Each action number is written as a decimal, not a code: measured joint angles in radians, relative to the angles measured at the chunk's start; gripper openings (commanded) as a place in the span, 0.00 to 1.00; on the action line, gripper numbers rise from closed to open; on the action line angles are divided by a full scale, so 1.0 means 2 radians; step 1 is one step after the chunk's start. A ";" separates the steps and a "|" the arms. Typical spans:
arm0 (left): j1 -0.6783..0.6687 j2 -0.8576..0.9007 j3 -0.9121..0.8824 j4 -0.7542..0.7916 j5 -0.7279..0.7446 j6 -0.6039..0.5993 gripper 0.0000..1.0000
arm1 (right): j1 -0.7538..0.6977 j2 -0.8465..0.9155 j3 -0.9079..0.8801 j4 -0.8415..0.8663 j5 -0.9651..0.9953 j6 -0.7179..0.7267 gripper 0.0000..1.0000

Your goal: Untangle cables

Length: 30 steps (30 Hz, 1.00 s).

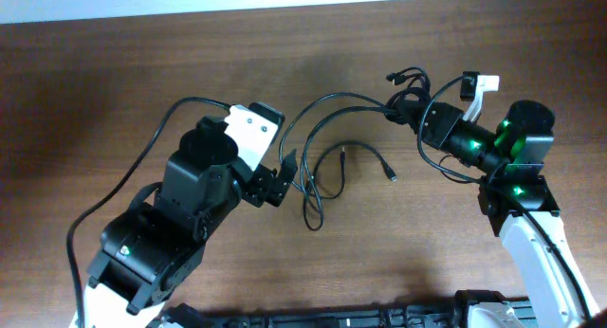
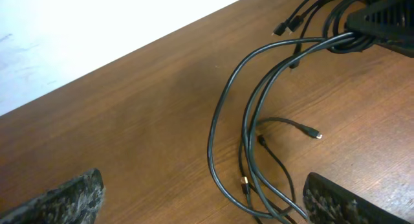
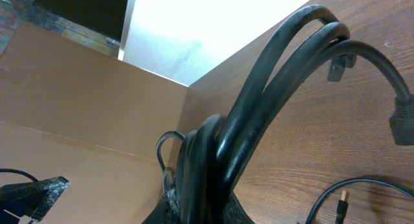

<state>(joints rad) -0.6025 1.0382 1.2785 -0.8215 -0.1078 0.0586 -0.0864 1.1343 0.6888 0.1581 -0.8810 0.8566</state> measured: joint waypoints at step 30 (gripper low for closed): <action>0.000 0.050 0.001 0.146 0.214 -0.001 0.99 | 0.005 0.001 -0.004 0.253 -0.324 -0.107 0.04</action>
<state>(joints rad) -0.6025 1.1389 1.2812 -0.5293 0.3202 0.0559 -0.0765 1.1362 0.6815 0.6643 -1.5284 0.6426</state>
